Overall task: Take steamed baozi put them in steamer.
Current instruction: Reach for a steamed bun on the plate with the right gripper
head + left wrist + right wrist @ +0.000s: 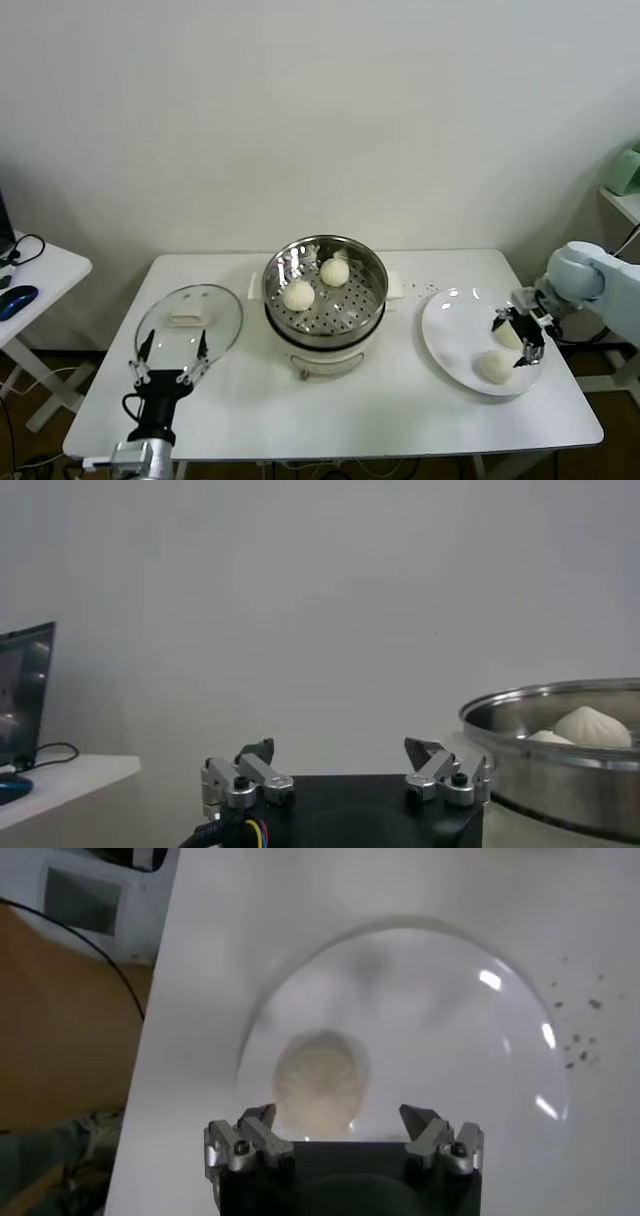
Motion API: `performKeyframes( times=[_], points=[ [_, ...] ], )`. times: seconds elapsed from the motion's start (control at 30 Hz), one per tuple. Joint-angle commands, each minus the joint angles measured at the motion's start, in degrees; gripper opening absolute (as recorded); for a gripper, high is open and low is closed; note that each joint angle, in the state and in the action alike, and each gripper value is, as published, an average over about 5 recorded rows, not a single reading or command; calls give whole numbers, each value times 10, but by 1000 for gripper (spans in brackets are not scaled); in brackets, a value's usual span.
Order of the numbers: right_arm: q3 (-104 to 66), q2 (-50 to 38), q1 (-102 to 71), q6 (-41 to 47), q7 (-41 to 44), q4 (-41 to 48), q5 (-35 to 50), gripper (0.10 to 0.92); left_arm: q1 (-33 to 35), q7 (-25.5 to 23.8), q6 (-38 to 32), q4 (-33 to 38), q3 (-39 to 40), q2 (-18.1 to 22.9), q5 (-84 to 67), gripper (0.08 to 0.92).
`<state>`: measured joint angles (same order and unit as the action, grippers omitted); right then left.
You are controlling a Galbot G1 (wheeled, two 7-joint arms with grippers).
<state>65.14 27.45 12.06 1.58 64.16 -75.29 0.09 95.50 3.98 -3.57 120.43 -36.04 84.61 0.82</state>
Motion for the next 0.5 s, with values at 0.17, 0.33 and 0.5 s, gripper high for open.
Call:
performKeyframes(
  times=[0.17,0.33,0.5],
  points=[
    [1,38,-40,-1,-8,38,-25,823,-1,0,-1,-4,-3,-3,-1,823],
    [10,52,-43,1,-11,44,-24,823,0,0,-1,-6,-3,-4,-1,823],
    [12,62,-43,-1,-12,57,-26,823,-2,0,-1,-7,-1,-7,0,823]
  ],
)
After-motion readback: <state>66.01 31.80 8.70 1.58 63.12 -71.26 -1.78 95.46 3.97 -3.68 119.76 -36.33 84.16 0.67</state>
